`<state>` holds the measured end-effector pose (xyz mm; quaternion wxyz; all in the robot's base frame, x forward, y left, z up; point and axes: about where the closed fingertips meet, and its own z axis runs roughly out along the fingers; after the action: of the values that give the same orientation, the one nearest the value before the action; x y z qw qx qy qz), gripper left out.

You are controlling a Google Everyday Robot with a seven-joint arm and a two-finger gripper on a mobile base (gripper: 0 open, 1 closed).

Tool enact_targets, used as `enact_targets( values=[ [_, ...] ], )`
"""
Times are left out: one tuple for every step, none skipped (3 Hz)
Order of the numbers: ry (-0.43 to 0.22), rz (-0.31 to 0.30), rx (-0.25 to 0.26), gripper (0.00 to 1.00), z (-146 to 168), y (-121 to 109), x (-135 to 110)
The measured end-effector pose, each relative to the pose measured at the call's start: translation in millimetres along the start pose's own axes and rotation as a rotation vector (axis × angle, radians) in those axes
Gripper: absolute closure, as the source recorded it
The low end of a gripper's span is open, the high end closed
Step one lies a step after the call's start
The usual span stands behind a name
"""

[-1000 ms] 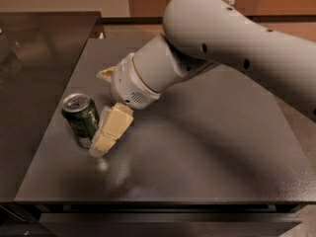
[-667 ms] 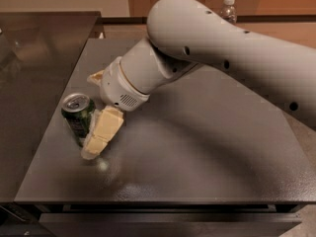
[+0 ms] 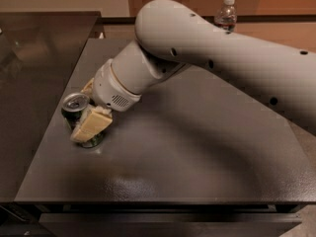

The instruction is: Knock green can over

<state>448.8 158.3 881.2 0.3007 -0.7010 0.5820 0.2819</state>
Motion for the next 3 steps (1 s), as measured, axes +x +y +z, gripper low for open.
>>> enact_targets(
  values=[
    [-0.019,0.016,0.022,0.63,-9.5,-4.8,-1.1],
    [-0.017,0.057,0.050,0.87,-42.9,-11.1,3.4],
    [0.055,0.095,0.074,1.00,-85.1,-12.9,11.9]
  ],
)
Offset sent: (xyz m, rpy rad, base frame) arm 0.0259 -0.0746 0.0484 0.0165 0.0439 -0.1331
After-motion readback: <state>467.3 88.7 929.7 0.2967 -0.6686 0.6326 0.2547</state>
